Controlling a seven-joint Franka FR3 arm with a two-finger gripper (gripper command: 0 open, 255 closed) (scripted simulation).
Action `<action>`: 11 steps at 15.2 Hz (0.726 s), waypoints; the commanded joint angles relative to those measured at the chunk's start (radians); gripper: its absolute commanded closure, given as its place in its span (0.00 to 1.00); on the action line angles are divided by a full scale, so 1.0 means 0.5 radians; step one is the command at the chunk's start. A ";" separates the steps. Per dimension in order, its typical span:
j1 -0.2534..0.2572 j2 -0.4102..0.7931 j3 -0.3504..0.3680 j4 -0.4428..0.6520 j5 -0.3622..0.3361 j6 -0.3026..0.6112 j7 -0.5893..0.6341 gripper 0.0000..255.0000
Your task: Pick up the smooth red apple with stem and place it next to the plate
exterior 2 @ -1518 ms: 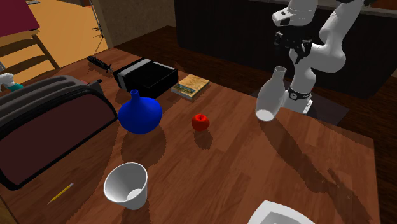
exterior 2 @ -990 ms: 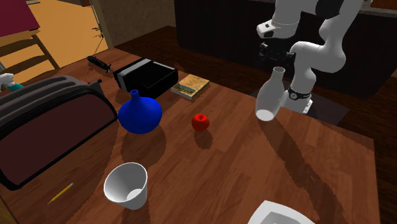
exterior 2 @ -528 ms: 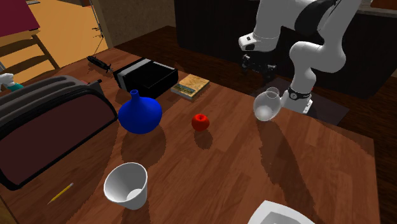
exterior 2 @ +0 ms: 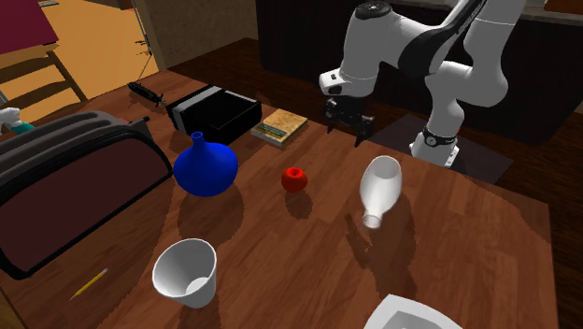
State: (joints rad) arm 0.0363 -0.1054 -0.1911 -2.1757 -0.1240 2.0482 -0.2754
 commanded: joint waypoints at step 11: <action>-0.049 0.872 0.002 0.817 0.162 0.244 -0.212 0.00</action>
State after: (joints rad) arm 0.0179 0.2908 -0.1910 -1.8119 -0.0514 2.1664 -0.3689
